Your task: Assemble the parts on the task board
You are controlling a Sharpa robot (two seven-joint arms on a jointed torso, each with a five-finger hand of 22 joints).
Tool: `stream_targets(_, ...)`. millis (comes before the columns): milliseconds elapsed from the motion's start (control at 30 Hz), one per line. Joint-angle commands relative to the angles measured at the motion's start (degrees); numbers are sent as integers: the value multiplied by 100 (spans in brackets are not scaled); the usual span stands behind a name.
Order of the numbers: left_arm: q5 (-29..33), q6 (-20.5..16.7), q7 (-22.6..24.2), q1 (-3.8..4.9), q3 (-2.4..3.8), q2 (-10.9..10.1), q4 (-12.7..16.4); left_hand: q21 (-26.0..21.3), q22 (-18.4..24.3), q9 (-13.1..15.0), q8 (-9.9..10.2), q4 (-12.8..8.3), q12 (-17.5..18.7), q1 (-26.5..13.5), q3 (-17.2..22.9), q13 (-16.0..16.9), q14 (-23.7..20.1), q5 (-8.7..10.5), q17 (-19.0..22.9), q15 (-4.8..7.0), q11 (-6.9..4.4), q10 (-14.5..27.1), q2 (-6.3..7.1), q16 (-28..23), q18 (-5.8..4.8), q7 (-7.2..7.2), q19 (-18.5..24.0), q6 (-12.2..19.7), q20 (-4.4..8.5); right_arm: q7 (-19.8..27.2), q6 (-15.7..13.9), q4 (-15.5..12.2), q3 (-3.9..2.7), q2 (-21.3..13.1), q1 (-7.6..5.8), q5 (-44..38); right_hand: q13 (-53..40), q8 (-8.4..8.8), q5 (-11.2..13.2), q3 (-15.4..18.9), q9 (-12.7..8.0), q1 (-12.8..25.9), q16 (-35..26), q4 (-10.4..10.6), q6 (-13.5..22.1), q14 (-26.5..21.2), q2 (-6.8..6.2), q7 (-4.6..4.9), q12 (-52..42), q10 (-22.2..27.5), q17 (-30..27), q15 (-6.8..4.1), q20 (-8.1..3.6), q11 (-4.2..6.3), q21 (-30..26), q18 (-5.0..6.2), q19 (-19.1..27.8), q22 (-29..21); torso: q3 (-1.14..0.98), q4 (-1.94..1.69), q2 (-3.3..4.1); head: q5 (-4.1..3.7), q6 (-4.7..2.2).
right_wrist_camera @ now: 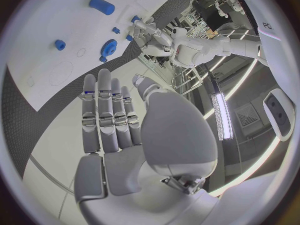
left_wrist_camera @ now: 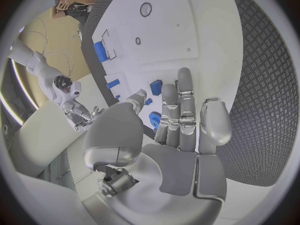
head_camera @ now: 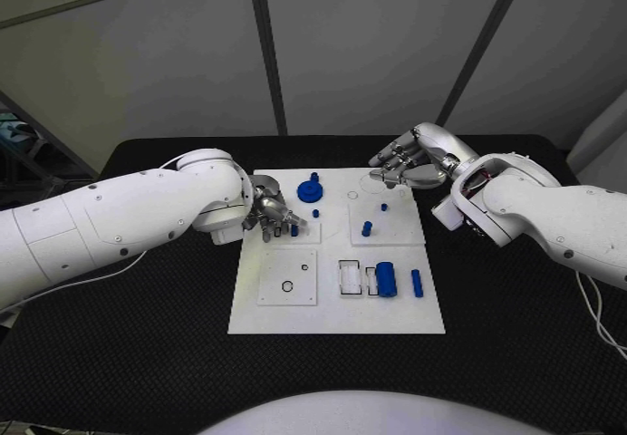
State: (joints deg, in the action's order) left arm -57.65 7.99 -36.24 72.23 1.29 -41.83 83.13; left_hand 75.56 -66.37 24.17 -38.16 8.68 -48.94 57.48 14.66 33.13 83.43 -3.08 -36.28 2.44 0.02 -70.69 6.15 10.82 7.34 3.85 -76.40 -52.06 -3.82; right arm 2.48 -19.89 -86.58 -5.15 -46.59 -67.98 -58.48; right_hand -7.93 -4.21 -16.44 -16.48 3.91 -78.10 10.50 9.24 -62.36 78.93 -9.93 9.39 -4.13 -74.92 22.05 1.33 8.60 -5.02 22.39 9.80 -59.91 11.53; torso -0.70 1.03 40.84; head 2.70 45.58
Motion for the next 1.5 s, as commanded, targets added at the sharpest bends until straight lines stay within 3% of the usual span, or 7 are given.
stream_targets(33, 340, -288, 365, 26, 80, -115, 81, -748, 1029, -150, 220, -37, 284, 211, -121, -195, -128, -9, 18, -102, 144, 422, 41, -98, -1, 160, 652, 281, -91, 32, 19, 19, -4, 0, -7, -8, -6, 33, -22, 31, 1, 63, -23, 22, 41, -19, 13, -14, -31, 40, -7, 40, -3, 1, -24, 70, -54, -12, 0, -1, -3, 2, -25)
stream_targets(133, 662, -128, 474, 54, 188, -300, 209, -2016, 2538, -362, 453, -35, 560, 407, -238, -379, -386, -14, 80, -229, 300, 894, -2, -227, 287, 272, 1628, 531, -210, 30, 16, 49, -3, -5, -8, -8, -6, 34, -23, 34, 1, 63, -30, 25, 45, -24, 12, -11, -28, 51, -9, 43, -1, -3, -33, 69, -54, -17, -3, -8, -11, 13, -41)
stream_targets(433, 1545, 502, 737, 247, 319, -764, 441, -5152, 4723, -1436, 1365, -210, 2422, 1407, -537, -2054, -1123, -44, 761, -583, 678, 1791, -324, -606, 310, 506, 2277, 857, -697, 35, 15, 117, -3, -7, -8, -8, -6, 32, -24, 36, 1, 63, -36, 27, 46, -28, 12, -10, -26, 60, -11, 45, 1, -5, -41, 69, -54, -22, 3, -6, -6, 55, -96)
stream_targets(733, 1649, 219, 1204, 316, 284, -821, 133, -4792, 4829, -1767, 1461, -218, 2613, 1673, -524, -2586, -488, -22, 916, -387, 506, 795, -544, -195, 303, 500, 355, 224, -315, 38, 8, 136, -3, -16, -8, -6, -5, 29, -26, 36, 3, 59, -48, 29, 45, -37, 14, -8, -23, 75, -15, 48, 7, -7, -56, 66, -52, -31, -5, 1, -4, 78, -150)
stream_targets(1033, 597, -582, 1427, 311, 107, -623, -229, -609, 507, -597, -1203, 748, -1322, 1359, -1116, -217, -473, -21, -223, -84, 156, 1075, -531, 793, -168, 139, -226, 679, -64, 40, -6, 105, -2, -39, -8, -5, -5, 29, -26, 36, 3, 59, -48, 29, 45, -37, 14, -8, -23, 75, -15, 48, 7, -7, -56, 66, -52, -31, 8, 1, -3, 98, -208)
stream_targets(1333, 86, -380, 934, 303, 36, -399, -517, 363, -762, -435, -1555, 793, -2689, 743, -1892, 2229, 34, -12, -1335, 147, -119, -357, -407, 2065, -376, -140, -667, 321, 130, 37, -7, 98, -2, -30, -8, -5, -6, 27, -28, 34, 3, 55, -53, 30, 44, -40, 18, -8, -24, 79, -16, 48, 9, -8, -63, 66, -52, -35, 6, 0, 4, 131, -243)
stream_targets(1500, -80, 0, 723, 304, 17, -234, -737, 455, -892, -336, -1620, 796, -2908, 707, -2034, 2700, -12, -15, -1473, 179, -159, -577, -490, 2136, -399, -184, -704, 275, 166, 36, -1, 106, -2, -16, -7, -4, -6, 27, -28, 34, 3, 55, -53, 30, 44, -40, 18, -8, -24, 79, -16, 48, 9, -8, -63, 66, -52, -35, 4, 9, 10, 148, -242)
